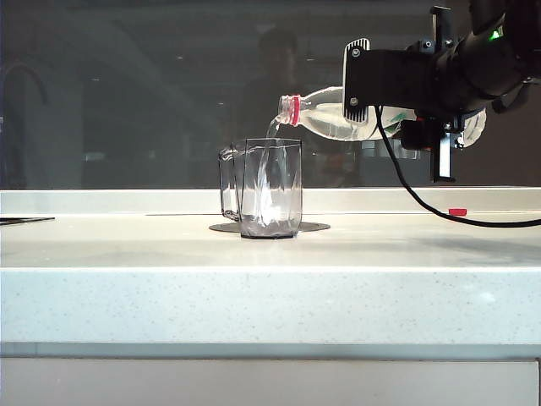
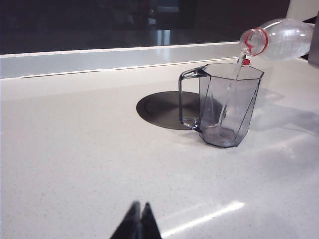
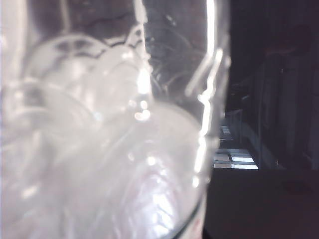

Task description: Pick up the mineral water bottle on the table and pour water into the mug until it's half full.

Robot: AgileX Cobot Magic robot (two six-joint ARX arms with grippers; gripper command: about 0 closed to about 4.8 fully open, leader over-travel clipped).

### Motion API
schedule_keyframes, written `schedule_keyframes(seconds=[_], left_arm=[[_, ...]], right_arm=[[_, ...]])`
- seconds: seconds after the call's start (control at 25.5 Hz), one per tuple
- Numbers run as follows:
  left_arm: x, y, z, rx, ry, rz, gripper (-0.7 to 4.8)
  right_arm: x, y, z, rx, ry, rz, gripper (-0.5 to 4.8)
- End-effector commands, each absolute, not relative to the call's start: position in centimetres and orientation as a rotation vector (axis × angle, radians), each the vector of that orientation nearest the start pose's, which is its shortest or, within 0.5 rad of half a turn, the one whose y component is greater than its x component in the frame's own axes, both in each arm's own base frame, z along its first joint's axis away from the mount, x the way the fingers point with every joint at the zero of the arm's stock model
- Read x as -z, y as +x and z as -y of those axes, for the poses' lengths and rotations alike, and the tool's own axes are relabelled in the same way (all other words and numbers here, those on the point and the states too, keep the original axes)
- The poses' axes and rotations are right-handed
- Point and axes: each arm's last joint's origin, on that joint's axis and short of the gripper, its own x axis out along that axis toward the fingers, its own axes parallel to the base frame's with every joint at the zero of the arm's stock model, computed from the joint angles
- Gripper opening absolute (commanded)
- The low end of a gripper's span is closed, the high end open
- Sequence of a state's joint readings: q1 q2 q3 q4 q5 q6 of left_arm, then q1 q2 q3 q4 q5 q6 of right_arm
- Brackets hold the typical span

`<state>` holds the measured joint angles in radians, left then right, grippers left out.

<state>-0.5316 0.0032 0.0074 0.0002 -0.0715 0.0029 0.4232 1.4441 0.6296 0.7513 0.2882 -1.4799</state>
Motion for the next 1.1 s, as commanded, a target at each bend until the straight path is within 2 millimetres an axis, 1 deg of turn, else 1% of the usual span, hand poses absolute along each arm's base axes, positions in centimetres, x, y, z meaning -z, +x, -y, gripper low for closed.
schedule_keyframes(seconds=[0.04, 0.2, 0.82, 0.9, 1.1], left_arm=[[-16.8, 8.5, 4.8, 0.461, -0.004, 0.015, -0.04], [-16.8, 8.5, 4.8, 0.461, -0.004, 0.015, -0.04], [-16.8, 8.5, 4.8, 0.461, -0.004, 0.015, -0.04], [-16.8, 8.5, 4.8, 0.461, -0.004, 0.015, -0.04], [-16.8, 8.5, 4.8, 0.461, -0.004, 0.015, -0.04]], right_arm=[[-23.6, 27.1, -11.3, -0.084, -1.462, 0.121, 2.01], [-23.6, 27.1, -11.3, -0.083, -1.488, 0.121, 2.01], [-23.8, 27.1, -11.3, -0.075, -1.486, 0.128, 2.01], [-23.8, 27.1, -11.3, -0.074, -1.509, 0.128, 2.01], [-24.9, 27.6, -11.5, -0.053, -1.501, 0.145, 2.01]])
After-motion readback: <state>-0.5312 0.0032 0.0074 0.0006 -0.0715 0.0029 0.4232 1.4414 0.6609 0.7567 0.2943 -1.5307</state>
